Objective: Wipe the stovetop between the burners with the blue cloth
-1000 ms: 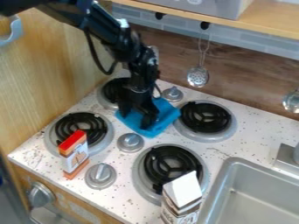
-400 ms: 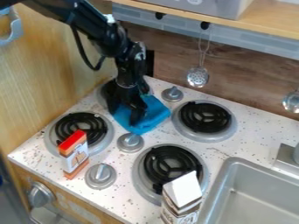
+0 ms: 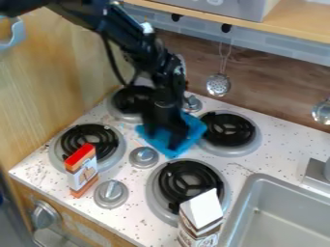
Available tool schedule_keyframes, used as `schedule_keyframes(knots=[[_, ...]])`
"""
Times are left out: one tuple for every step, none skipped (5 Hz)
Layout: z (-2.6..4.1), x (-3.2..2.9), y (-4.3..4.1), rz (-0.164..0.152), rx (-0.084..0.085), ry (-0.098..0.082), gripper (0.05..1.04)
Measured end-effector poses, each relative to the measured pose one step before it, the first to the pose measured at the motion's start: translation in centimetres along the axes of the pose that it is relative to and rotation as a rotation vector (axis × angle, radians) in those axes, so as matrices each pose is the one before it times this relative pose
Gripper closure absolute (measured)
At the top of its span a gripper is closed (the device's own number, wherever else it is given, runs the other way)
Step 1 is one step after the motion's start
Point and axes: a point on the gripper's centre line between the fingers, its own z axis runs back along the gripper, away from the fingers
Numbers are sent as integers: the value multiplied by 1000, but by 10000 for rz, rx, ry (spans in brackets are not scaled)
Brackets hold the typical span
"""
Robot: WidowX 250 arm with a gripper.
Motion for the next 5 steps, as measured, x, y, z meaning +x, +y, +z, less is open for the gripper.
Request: schedule_keyframes(knots=[[585,-20,-2295,-148,-431,-160,83],[303,91,-2610,-352,-327,-140,82],[228,113,-2274,-366,-274,-36,83],[68,-18,-2663,-531,-253,0,83],[116,-338,34,11,-5,-46,83]])
